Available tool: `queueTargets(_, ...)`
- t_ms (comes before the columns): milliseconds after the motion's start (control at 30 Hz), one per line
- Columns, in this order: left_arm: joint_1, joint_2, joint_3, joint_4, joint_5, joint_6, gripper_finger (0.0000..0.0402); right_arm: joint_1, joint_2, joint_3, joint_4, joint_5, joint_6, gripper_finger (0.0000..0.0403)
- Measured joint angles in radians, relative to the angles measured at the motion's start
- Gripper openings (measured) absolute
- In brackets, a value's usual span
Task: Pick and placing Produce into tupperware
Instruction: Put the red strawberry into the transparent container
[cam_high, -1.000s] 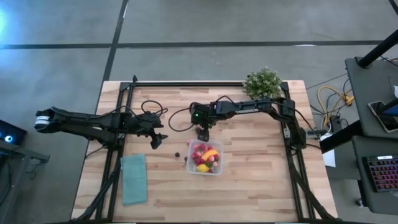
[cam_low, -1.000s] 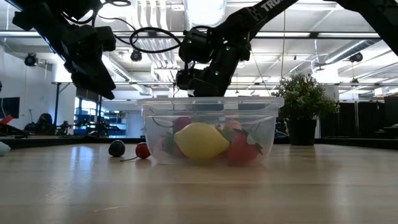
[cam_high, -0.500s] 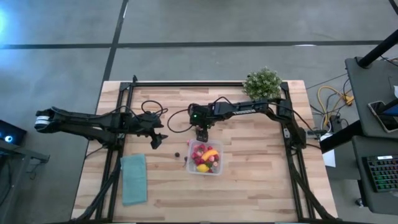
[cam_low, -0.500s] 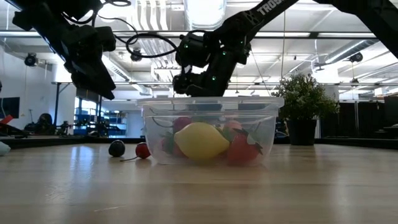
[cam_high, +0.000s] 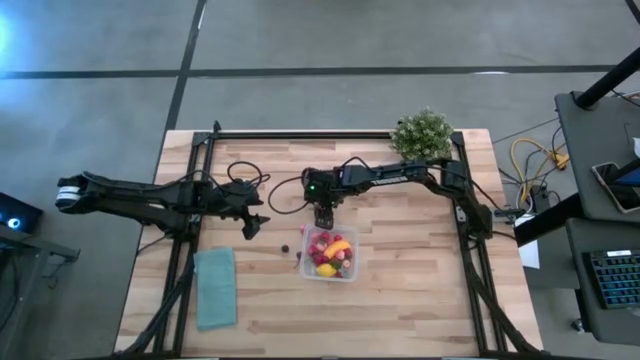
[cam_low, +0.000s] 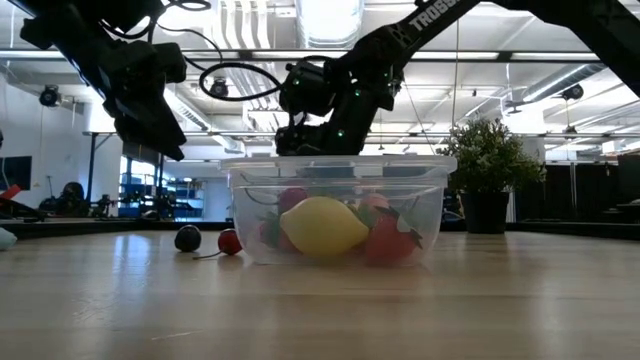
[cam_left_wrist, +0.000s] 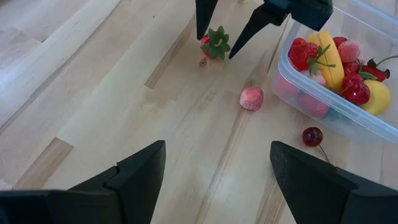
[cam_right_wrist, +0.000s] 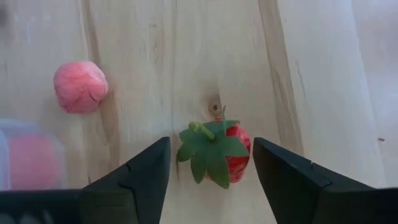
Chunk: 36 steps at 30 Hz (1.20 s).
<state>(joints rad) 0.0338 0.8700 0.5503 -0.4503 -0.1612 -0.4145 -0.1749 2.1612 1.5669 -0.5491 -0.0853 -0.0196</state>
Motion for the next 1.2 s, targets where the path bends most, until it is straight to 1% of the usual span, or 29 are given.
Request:
queueTargets(233, 0.0, 0.0, 0.0, 0.0, 0.0, 0.002, 0.0274, -0.002, 0.0, 0.0, 0.004, 0.008, 0.001, 0.0199)
queueTargets(400, 0.0, 0.0, 0.0, 0.0, 0.0, 0.002, 0.0274, -0.002, 0.0, 0.0, 0.005, 0.01, 0.001, 0.0164)
queueTargets(533, 0.0, 0.0, 0.0, 0.0, 0.0, 0.003, 0.0274, -0.002, 0.0, 0.0, 0.006, 0.043, -0.013, 0.0133)
queueTargets(633, 0.0, 0.0, 0.0, 0.0, 0.0, 0.003, 0.0274, -0.004, 0.0, 0.0, 0.007, 0.044, -0.013, 0.012)
queueTargets(967, 0.0, 0.0, 0.0, 0.0, 0.0, 0.003, 0.0274, -0.009, -0.014, 0.0, 0.006, 0.045, 0.069, 0.0135)
queueTargets(1200, 0.0, 0.0, 0.0, 0.0, 0.0, 0.003, 0.0274, -0.009, -0.088, 0.015, -0.015, 0.069, 0.08, 0.0136)
